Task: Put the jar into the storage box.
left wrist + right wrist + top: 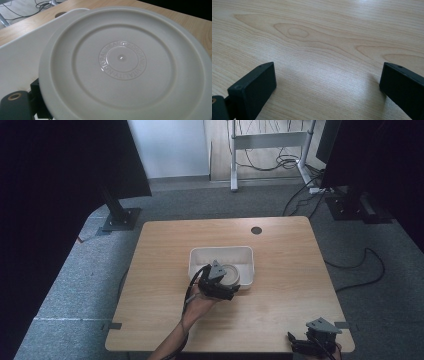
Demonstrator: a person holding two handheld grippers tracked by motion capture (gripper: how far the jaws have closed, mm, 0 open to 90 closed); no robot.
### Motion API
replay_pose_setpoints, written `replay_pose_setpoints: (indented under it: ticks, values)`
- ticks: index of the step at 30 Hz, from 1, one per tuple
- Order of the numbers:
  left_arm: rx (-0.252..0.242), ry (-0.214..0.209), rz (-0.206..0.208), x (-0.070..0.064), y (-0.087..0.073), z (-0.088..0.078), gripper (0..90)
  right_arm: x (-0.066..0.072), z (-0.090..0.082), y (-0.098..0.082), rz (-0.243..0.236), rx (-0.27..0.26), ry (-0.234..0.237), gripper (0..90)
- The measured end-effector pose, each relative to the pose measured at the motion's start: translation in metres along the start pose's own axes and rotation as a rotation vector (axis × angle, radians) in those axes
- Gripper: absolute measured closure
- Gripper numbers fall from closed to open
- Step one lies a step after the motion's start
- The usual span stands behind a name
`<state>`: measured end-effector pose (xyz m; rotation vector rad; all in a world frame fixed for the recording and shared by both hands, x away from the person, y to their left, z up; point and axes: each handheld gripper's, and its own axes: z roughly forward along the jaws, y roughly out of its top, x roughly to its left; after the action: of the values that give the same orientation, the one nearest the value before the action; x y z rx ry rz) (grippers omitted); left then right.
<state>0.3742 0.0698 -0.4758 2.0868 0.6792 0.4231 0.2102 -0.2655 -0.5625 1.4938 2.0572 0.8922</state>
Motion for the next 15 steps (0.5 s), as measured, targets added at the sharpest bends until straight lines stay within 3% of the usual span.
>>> replay_pose_setpoints:
  ticks: [15]
  values:
    - [-0.005, 0.043, -0.02, 0.017, 0.009, 0.014, 10.1, 0.0, 0.0, 0.0, -0.001, 0.0, 0.001, 0.3]
